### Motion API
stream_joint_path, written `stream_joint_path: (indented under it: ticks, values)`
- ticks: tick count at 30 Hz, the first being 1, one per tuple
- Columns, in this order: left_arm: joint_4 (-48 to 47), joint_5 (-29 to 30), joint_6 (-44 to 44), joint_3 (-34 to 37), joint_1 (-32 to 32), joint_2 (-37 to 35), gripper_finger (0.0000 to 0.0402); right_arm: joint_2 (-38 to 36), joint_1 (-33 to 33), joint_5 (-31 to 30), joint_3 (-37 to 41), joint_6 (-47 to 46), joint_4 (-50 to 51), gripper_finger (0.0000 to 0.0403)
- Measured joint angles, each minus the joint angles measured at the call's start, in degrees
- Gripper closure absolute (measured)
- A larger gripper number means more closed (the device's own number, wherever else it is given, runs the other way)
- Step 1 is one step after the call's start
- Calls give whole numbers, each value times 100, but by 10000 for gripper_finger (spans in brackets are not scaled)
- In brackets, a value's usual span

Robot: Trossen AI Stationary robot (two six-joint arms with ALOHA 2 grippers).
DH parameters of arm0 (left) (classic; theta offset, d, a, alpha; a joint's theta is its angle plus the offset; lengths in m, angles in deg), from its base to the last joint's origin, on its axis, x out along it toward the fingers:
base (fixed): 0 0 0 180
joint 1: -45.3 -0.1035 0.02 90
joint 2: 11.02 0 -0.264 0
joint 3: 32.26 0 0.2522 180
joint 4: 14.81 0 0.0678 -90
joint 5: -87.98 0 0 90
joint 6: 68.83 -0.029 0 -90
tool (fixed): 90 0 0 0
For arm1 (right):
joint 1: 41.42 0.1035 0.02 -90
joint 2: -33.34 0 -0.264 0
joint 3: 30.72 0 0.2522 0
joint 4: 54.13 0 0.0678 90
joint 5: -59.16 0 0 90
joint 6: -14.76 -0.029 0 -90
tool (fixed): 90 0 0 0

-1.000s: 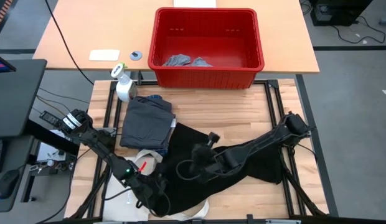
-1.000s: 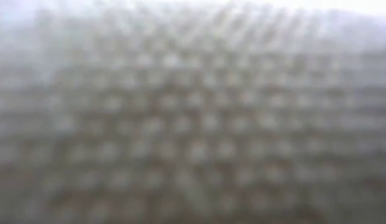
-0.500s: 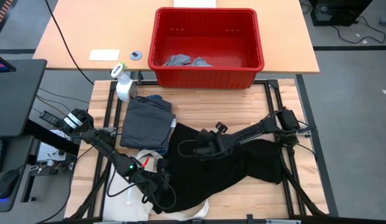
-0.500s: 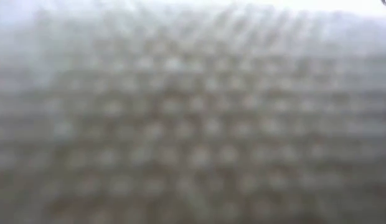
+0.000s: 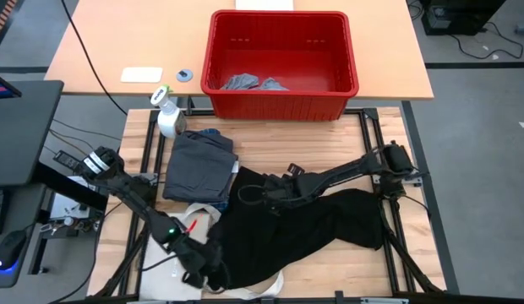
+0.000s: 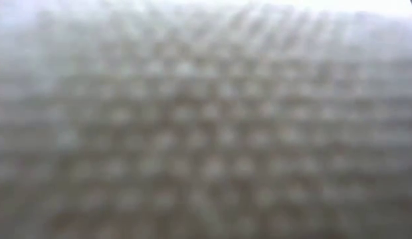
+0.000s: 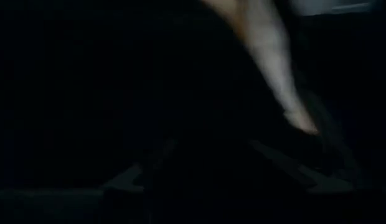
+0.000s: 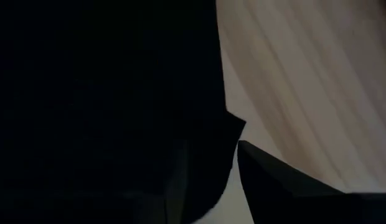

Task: Fold Laundry from Bin
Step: Fold the black shirt

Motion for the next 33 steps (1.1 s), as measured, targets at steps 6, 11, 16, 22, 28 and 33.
stream_joint_path:
  ticks: [6,11,16,22,28,33]
  values:
    - [-122,605,52,-2,435,-125,212,-83,264,-815,-299,725,-560,252]
    - [-331,912,210,42,388,-15,212,185,-87,72,-131,1799,-1388,253]
    - [-384,914,454,210,329,-20,212,295,-623,1278,-74,2310,-1950,253]
    - [-387,914,537,281,325,-18,212,296,-933,1874,-76,2732,-2320,253]
    - [-395,916,614,284,360,-18,212,885,-777,2105,-76,2814,-2349,253]
    - [-387,916,798,284,366,-18,212,1280,-498,1671,-114,2811,-2369,254]
